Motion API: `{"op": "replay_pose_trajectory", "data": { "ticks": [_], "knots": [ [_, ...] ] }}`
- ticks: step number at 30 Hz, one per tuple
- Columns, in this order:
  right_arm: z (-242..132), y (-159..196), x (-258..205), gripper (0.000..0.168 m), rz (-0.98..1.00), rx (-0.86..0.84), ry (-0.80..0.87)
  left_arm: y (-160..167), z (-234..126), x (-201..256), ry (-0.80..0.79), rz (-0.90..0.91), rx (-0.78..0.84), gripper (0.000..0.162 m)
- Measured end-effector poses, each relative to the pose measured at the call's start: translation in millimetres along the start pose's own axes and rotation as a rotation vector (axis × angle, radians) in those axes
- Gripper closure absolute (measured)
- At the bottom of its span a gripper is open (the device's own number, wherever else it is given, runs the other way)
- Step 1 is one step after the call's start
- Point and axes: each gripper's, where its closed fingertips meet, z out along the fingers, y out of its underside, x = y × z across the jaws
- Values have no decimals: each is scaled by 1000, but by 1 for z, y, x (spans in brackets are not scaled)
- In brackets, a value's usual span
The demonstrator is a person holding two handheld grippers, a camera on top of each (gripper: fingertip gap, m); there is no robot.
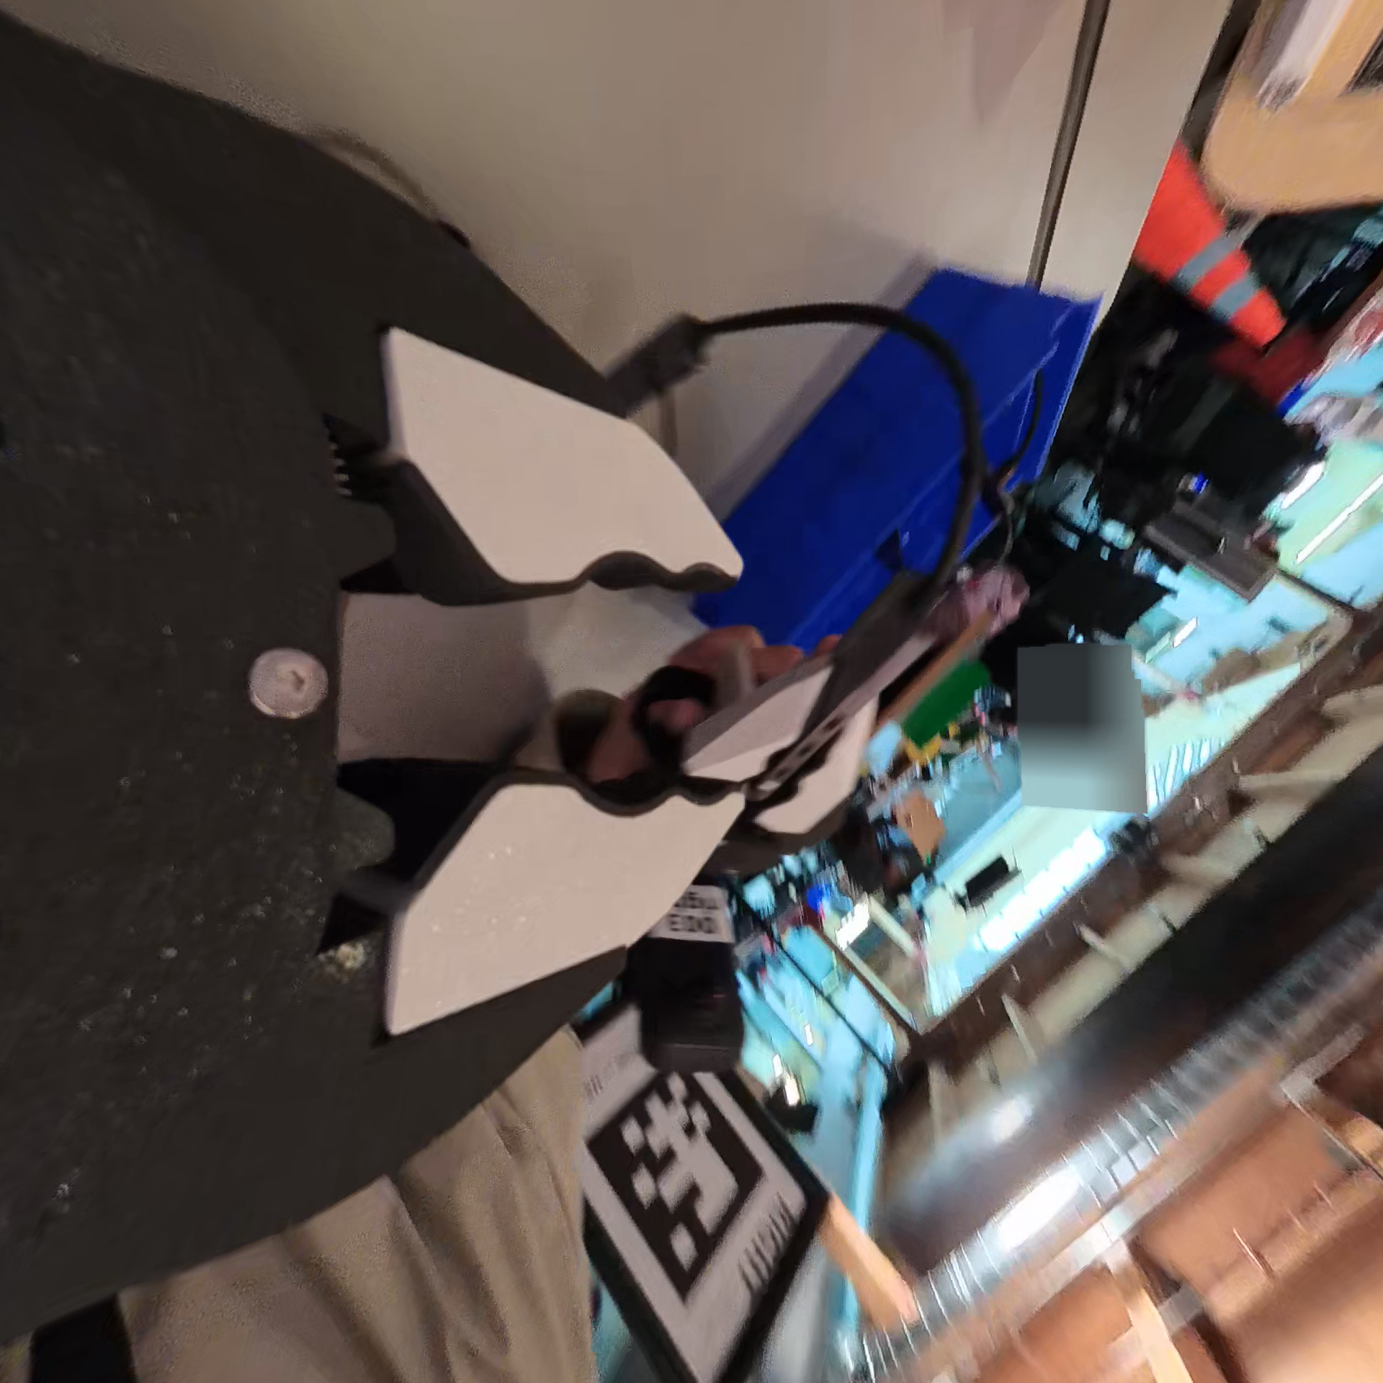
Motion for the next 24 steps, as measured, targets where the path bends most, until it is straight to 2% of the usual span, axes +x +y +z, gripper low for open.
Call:
{"op": "replay_pose_trajectory", "data": {
  "ticks": [3, 6, 10, 11, 14, 16, 20, 24],
  "knots": [
    [30, 29, 3, 161, -169, -29, -27, 22, -41, 18, -116, 125, -5, 109],
    [63, 65, -5, 161, -260, -38, -57, 64, -77, 37, -223, 215, -35, 108],
    [93, 111, -28, 161, -234, -81, -42, 116, -119, 22, -461, 299, -125, 103],
    [96, 116, -38, 161, -283, -77, -69, 123, -131, 11, -560, 353, -127, 103],
    [94, 105, -49, 161, -367, -25, -81, 127, -166, -19, -838, 455, -125, 103],
    [92, 106, -53, 161, -349, -25, -107, 117, -180, -23, -925, 475, -106, 106],
    [89, 98, -49, 161, -234, -19, -107, 111, -187, -30, -889, 324, -44, 111],
    [86, 98, -58, 161, -331, -12, -126, 99, -192, -37, -871, 223, 21, 113]
  ]
}}
